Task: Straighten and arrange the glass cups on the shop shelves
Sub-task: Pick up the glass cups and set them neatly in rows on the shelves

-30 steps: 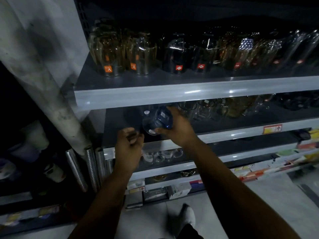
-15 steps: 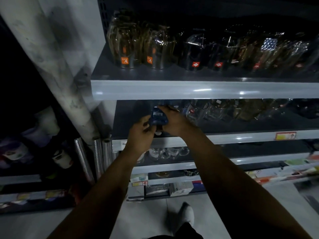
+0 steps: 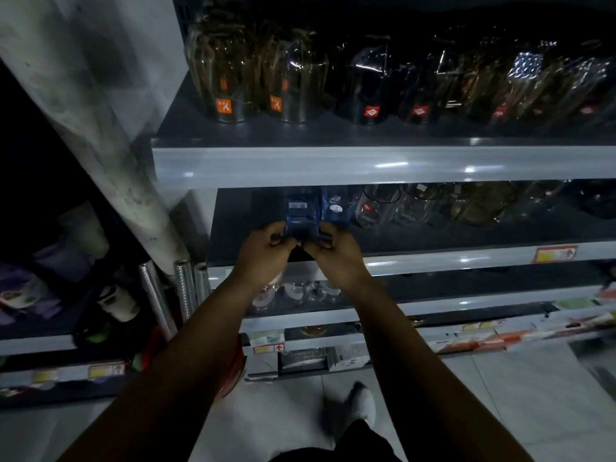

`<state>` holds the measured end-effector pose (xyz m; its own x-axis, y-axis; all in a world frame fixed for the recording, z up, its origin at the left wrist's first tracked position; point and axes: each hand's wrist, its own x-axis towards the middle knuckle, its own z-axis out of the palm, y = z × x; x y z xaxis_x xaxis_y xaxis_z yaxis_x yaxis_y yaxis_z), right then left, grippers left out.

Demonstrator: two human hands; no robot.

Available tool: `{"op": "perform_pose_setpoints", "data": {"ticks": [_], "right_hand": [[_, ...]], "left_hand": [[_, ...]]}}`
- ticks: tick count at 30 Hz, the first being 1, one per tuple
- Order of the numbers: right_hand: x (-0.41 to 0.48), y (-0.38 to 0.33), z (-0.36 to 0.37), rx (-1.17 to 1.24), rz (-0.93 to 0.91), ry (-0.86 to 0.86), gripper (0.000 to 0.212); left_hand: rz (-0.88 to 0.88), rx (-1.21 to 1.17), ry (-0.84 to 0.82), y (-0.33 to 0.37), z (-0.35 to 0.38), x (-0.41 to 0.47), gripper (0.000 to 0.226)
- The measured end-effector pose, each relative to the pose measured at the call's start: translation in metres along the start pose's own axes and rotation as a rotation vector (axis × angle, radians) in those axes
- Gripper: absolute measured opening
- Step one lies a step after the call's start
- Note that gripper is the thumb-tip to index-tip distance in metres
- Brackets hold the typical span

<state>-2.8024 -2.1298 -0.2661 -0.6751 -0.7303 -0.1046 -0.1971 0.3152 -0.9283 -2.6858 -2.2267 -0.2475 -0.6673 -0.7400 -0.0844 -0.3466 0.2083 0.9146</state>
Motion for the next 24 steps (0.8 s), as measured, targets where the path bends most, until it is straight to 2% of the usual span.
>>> {"op": "perform_pose_setpoints", "data": {"ticks": [6,11,15,18,20,22,24], "right_hand": [[0.02,-0.011,0.001,-0.043,-0.009,0.026,0.045],[0.021,-0.01,0.001,-0.006,0.005,0.025,0.053],[0.018,0.003,-0.007,-0.205,-0.096,-0.016,0.055],[0.013,0.004,-0.018,-0.325,-0.271,0.197,0.045],[0.018,0.0,-0.025,-0.43,-0.369,0.295,0.047],[0.028,-0.008,-0.032,-0.55,-0.373,0.293,0.054],[0.038,-0.016,-0.036,-0.671,-0.27,0.219,0.05]], "left_hand": [[-0.034,0.039,0.01,0.01,0.003,0.021,0.04],[-0.074,0.004,0.058,0.013,0.008,0.03,0.036],[-0.079,-0.008,0.07,0.015,0.01,0.028,0.036],[-0.083,-0.04,0.077,0.009,0.011,0.024,0.032],[-0.077,-0.048,0.093,0.004,0.01,0.02,0.032],[-0.048,-0.085,0.133,0.001,0.009,0.015,0.029],[-0.003,-0.101,0.154,0.003,0.009,0.007,0.024]]}}
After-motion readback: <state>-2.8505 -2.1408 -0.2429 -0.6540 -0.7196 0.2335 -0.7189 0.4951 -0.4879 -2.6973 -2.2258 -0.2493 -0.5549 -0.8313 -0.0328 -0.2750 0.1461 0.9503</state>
